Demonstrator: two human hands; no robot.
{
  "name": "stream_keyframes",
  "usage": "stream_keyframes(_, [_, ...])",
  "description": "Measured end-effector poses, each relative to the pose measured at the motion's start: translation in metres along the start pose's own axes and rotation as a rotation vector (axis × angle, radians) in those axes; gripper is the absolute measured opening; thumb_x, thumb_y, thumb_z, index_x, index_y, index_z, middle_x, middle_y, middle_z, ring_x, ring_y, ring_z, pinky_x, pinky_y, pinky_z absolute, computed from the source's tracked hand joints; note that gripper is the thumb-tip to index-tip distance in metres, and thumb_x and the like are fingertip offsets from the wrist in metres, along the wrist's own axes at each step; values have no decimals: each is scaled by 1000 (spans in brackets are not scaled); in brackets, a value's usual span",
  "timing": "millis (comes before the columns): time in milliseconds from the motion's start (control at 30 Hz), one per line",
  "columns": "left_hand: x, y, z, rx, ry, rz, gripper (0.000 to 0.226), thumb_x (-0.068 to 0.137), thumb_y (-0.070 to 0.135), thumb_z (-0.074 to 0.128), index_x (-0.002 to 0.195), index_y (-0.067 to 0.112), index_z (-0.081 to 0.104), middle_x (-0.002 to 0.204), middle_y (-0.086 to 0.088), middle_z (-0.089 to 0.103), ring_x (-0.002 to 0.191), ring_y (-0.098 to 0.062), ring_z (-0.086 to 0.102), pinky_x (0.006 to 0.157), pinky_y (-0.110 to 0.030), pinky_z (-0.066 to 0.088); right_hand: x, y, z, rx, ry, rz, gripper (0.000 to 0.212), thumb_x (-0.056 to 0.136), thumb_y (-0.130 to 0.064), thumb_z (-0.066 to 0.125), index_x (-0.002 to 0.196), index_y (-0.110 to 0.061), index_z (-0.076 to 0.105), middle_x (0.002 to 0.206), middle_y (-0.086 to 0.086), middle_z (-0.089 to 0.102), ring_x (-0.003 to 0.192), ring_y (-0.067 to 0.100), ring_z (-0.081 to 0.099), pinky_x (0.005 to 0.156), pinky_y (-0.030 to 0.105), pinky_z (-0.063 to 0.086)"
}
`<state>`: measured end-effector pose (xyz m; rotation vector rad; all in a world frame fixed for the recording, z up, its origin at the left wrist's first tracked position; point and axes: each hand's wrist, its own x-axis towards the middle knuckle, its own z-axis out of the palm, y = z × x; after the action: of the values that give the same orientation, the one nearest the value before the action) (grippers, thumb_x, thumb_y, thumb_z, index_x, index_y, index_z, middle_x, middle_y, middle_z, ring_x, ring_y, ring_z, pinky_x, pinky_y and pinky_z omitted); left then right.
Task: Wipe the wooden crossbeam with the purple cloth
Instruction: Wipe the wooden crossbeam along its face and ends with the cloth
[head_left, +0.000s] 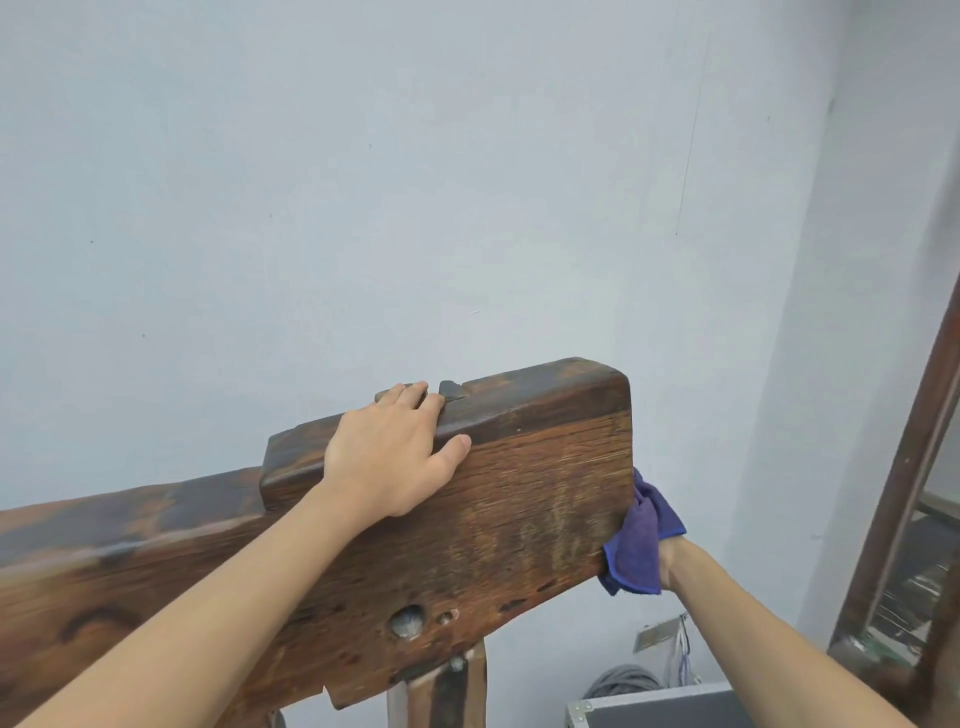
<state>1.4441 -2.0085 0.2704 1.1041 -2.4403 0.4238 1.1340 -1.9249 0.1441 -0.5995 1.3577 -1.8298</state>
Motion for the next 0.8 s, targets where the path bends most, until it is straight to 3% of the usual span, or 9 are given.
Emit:
stream_keyframes(167, [0,2,-1,-4,-10,4,80,86,72,19,141,22,49,154,1,45,139,-20,44,87,-41,50,18,-46,8,-345,34,40,35,106,-17,52,78,0,66,62,12,70,66,33,62,65,37,53])
stream_keyframes(233, [0,2,-2,-26,-12,-8,86,82,77,20,141,22,50,156,-1,43,141,-22,42,92,-43,48,24,-90,28,-411,0,1,47,105,-5,47,63,-2,67,52,8,64,59,25,59,60,30,51])
stream_keyframes(300, [0,2,-3,-50,-30,2,93,78,82,20,143,21,49,158,-3,40,143,-23,38,98,-44,46,27,-131,50,-449,-72,-107,50,102,11,39,68,-5,72,66,1,65,60,11,61,61,20,51])
stream_keyframes(367, [-1,-1,-8,-99,-71,10,97,77,85,21,145,21,46,161,-3,35,146,-23,34,103,-46,42,25,-164,70,-587,-87,-129,29,105,-1,44,91,-8,69,85,3,64,71,11,63,72,24,49])
stream_keyframes(433, [-1,-5,-13,-172,-119,32,96,79,85,27,149,21,42,162,-2,32,147,-22,31,106,-47,39,21,-183,83,-695,-88,-63,28,104,-26,51,91,-8,68,80,8,69,73,20,61,74,33,47])
stream_keyframes(500, [-5,-12,-16,-272,-139,79,88,83,80,34,151,24,39,162,1,30,147,-19,30,108,-46,38,18,-195,107,-849,-74,-81,35,101,-36,53,87,-6,64,74,11,67,70,24,60,70,36,44])
stream_keyframes(633, [-28,-49,-15,-336,-67,111,66,95,64,30,150,27,38,161,9,34,145,-15,37,110,-39,37,10,-178,189,-1437,-264,-234,34,98,-31,53,68,-14,57,72,7,64,69,24,52,72,36,38])
stream_keyframes(733, [-57,-92,-10,-339,-57,19,66,97,67,26,148,26,38,153,9,44,137,-15,44,106,-36,40,9,-144,238,-1577,-370,-261,35,99,-27,49,67,-16,58,75,7,63,69,23,51,67,36,39])
stream_keyframes(800, [-76,-118,-9,-414,-120,-17,75,94,74,24,153,28,32,157,12,38,142,-10,37,113,-35,36,4,-136,256,-1639,-373,-262,37,100,-22,44,68,-21,62,83,8,65,71,22,53,66,32,40])
